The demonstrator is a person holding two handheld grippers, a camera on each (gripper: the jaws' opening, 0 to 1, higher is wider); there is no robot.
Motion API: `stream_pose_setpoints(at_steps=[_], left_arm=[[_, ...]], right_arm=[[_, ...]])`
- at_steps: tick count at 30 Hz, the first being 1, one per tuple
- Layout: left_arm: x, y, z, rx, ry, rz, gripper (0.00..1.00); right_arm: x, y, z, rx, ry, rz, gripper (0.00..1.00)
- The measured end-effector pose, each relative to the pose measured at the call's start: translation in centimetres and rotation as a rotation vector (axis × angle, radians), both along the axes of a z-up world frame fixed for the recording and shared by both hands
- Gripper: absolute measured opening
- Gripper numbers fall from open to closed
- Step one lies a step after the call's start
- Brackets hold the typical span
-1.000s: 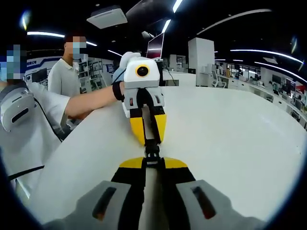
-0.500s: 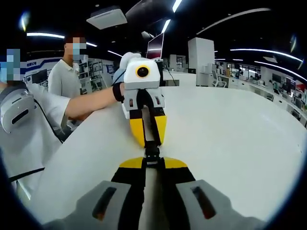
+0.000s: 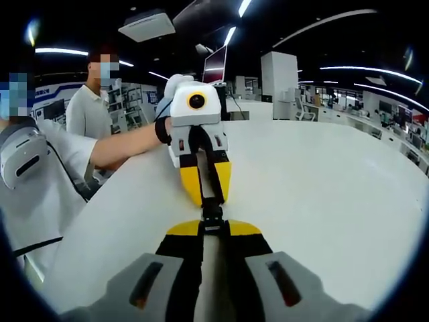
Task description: Snap the two parts of the plastic buckle together until the buckle closes and remains connected.
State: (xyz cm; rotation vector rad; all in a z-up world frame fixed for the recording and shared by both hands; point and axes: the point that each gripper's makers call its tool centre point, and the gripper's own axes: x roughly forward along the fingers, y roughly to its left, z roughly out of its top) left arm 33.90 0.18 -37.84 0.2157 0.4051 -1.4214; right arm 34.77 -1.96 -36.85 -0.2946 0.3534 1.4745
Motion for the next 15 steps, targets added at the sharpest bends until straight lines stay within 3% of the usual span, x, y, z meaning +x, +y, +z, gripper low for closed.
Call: stream_pose_setpoints(at_steps=[15], left_arm=[[0.08, -0.14, -0.04, 0.0, -0.003, 0.002, 0.1]], right_arm=[[0.05, 0.0, 0.02, -0.009, -0.023, 0.005, 0.1]])
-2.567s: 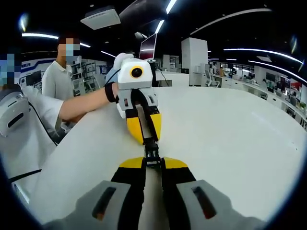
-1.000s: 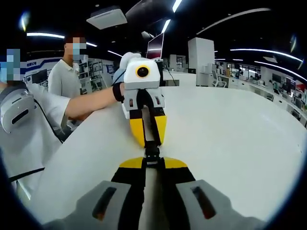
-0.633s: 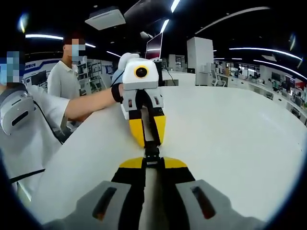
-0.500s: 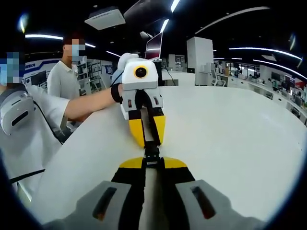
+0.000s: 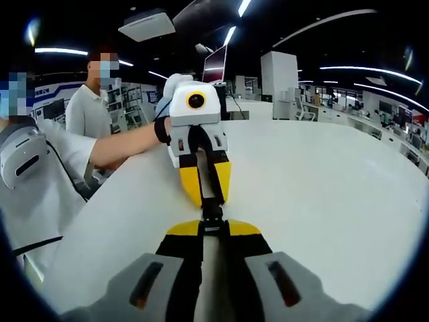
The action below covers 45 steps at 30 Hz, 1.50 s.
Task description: Snap the two parts of the plastic buckle together until the buckle closes and remains connected.
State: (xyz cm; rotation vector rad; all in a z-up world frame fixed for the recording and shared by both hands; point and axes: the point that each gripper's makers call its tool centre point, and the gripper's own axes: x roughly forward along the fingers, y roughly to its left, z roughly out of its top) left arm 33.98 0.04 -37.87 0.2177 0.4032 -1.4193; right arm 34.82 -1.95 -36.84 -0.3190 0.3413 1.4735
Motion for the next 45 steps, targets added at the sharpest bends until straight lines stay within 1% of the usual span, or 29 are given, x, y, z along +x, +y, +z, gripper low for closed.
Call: stream_pose_setpoints(at_steps=[2, 4, 7, 9, 14, 18, 20, 21, 25, 26, 32, 34, 35, 36, 37, 39, 41, 42, 44, 45], left_arm=[[0.0, 0.0, 0.0, 0.0, 0.0, 0.001, 0.1], [0.0, 0.0, 0.0, -0.001, 0.001, 0.003, 0.1], [0.0, 0.0, 0.0, -0.001, -0.002, 0.004, 0.1], [-0.1, 0.0, 0.0, 0.0, -0.004, 0.003, 0.1], [-0.1, -0.1, 0.0, 0.0, -0.014, -0.011, 0.09], [0.0, 0.0, 0.0, -0.002, -0.002, -0.029, 0.09], [0.0, 0.0, 0.0, -0.001, -0.005, -0.033, 0.09], [-0.2, -0.1, 0.0, -0.002, -0.001, -0.045, 0.09], [-0.3, -0.1, 0.0, -0.007, 0.005, -0.046, 0.09], [-0.4, -0.1, 0.0, -0.008, 0.006, -0.052, 0.09], [-0.6, -0.2, 0.0, -0.008, 0.011, -0.054, 0.09], [-0.7, -0.3, 0.0, -0.01, 0.012, -0.058, 0.09], [-1.0, -0.7, -0.1, -0.01, 0.018, -0.073, 0.09], [-0.9, -0.6, 0.0, -0.004, 0.008, -0.068, 0.09], [-0.8, -0.5, 0.0, -0.001, -0.001, -0.067, 0.09], [-0.7, -0.2, 0.1, -0.01, 0.001, -0.062, 0.09], [-0.8, -0.1, 0.2, -0.016, -0.001, -0.064, 0.09], [-0.8, 0.0, 0.3, -0.012, 0.001, -0.067, 0.09], [-1.0, 0.0, 0.3, -0.011, -0.001, -0.066, 0.09], [-1.1, 0.0, 0.3, -0.014, -0.002, -0.067, 0.09]], right_arm=[[0.0, 0.0, 0.0, 0.005, 0.013, -0.011, 0.09], [0.2, 0.0, 0.0, 0.009, 0.011, -0.01, 0.09], [0.3, 0.0, 0.0, 0.017, 0.03, -0.025, 0.08], [0.3, -0.1, 0.0, 0.018, 0.027, -0.022, 0.08], [0.2, -0.1, 0.0, 0.023, 0.045, -0.025, 0.08], [-0.3, 0.0, 0.0, 0.026, 0.048, -0.022, 0.08], [-0.1, -0.1, 0.0, 0.025, 0.044, -0.021, 0.08], [-0.3, -0.1, 0.0, 0.022, 0.043, -0.005, 0.08], [-0.4, -0.1, 0.0, 0.033, 0.057, -0.012, 0.08], [-0.5, -0.1, 0.0, 0.03, 0.048, -0.001, 0.08], [-1.0, 0.0, 0.0, 0.027, 0.054, -0.002, 0.08], [-1.0, 0.1, 0.0, 0.029, 0.047, 0.007, 0.08], [-1.1, 0.4, 0.0, 0.038, 0.058, 0.009, 0.08], [-1.2, 0.5, 0.2, 0.025, 0.031, 0.02, 0.08], [-1.1, 0.5, 0.2, 0.029, 0.062, -0.001, 0.08], [-1.3, 0.3, 0.2, 0.047, 0.056, 0.007, 0.08], [-1.2, 0.5, 0.3, 0.044, 0.056, 0.006, 0.08], [-1.3, 0.5, 0.3, 0.04, 0.045, 0.013, 0.08], [-1.1, 0.5, 0.3, 0.045, 0.059, 0.007, 0.08], [-1.2, 0.5, 0.2, 0.044, 0.055, 0.011, 0.08]])
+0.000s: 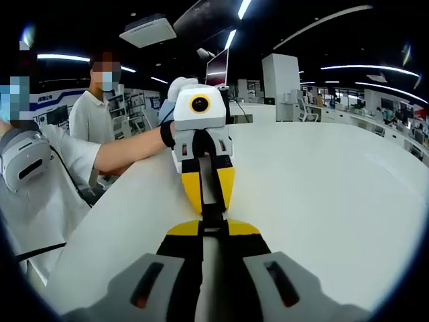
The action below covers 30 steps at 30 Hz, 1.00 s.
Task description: Snap the two parts of the plastic buckle together until the buckle closes and remains connected.
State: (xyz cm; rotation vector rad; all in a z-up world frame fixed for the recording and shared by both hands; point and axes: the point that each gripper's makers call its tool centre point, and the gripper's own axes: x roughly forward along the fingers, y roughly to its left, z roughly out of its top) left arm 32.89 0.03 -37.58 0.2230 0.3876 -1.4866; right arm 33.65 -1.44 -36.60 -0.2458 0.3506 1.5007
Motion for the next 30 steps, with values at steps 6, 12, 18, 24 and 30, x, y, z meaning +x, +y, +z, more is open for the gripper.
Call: stream_pose_setpoints(at_steps=[6, 12, 18, 24, 30], left_arm=[[0.1, 0.1, 0.2, -0.002, 0.001, 0.003, 0.09], [0.2, 0.1, 0.2, -0.007, 0.0, 0.007, 0.1], [0.1, 0.0, 0.1, -0.008, -0.001, 0.01, 0.1], [0.0, -0.1, 0.1, -0.009, -0.014, 0.011, 0.11], [-1.0, -0.4, 0.5, -0.035, 0.021, 0.004, 0.19]], right_arm=[[-0.4, 0.2, -0.2, 0.003, 0.0, -0.001, 0.09], [-0.3, 0.1, -0.2, 0.009, 0.005, -0.004, 0.09], [-0.2, 0.1, -0.2, 0.013, 0.003, -0.003, 0.09], [-0.2, 0.1, -0.2, 0.017, 0.002, -0.003, 0.09], [-0.2, 0.1, -0.2, 0.02, 0.004, -0.007, 0.09]])
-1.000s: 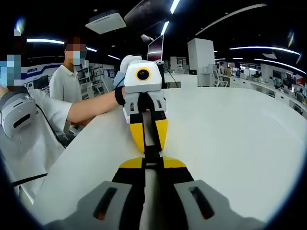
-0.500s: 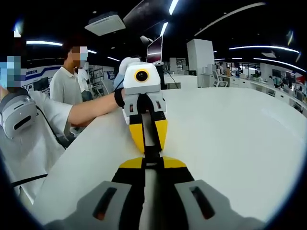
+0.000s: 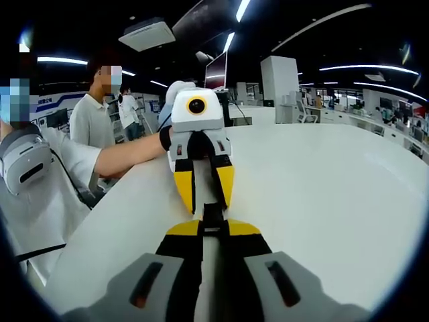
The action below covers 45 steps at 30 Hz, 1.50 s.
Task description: Snap the two parts of the plastic buckle together until the buckle closes and remains connected.
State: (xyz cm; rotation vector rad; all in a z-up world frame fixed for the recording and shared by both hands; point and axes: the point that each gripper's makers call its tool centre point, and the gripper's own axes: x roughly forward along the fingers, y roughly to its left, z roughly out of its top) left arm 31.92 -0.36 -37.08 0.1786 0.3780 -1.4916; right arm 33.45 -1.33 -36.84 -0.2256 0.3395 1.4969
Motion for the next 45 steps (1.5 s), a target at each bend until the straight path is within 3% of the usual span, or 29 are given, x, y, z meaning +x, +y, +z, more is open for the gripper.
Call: stream_pose_setpoints(at_steps=[3, 9, 12, 14, 15, 17, 26, 40, 45], left_arm=[[0.2, -0.1, 0.0, -0.005, -0.01, 0.014, 0.25], [1.2, 0.0, 0.6, -0.036, -0.041, 0.07, 0.56], [2.0, -0.1, 0.8, -0.051, -0.053, 0.12, 0.82], [3.4, 0.0, 1.4, -0.082, -0.08, 0.195, 1.0], [3.4, 0.2, 1.3, -0.075, -0.079, 0.191, 0.99], [3.7, -0.1, 2.1, -0.125, -0.072, 0.21, 1.0], [4.7, -0.3, 1.7, -0.112, -0.082, 0.24, 1.0], [5.4, 0.3, 2.5, -0.126, -0.099, 0.272, 1.0], [5.9, 0.7, 3.0, -0.134, -0.103, 0.297, 1.0]], right_arm=[[0.0, 0.0, 0.0, 0.0, -0.001, 0.0, 0.09], [-0.2, 0.0, 0.0, 0.001, -0.002, -0.002, 0.09], [-0.2, 0.0, 0.0, 0.001, -0.001, -0.003, 0.09], [-0.3, 0.1, -0.1, 0.0, -0.003, -0.004, 0.09], [-0.3, 0.1, -0.1, 0.001, -0.002, -0.004, 0.09], [-0.3, 0.1, -0.1, 0.001, -0.003, -0.006, 0.09], [-0.1, 0.1, -0.1, 0.002, -0.002, -0.011, 0.09], [0.6, -0.1, 0.1, -0.003, 0.02, -0.031, 0.1], [0.7, 0.0, 1.2, 0.048, 0.023, -0.041, 0.1]])
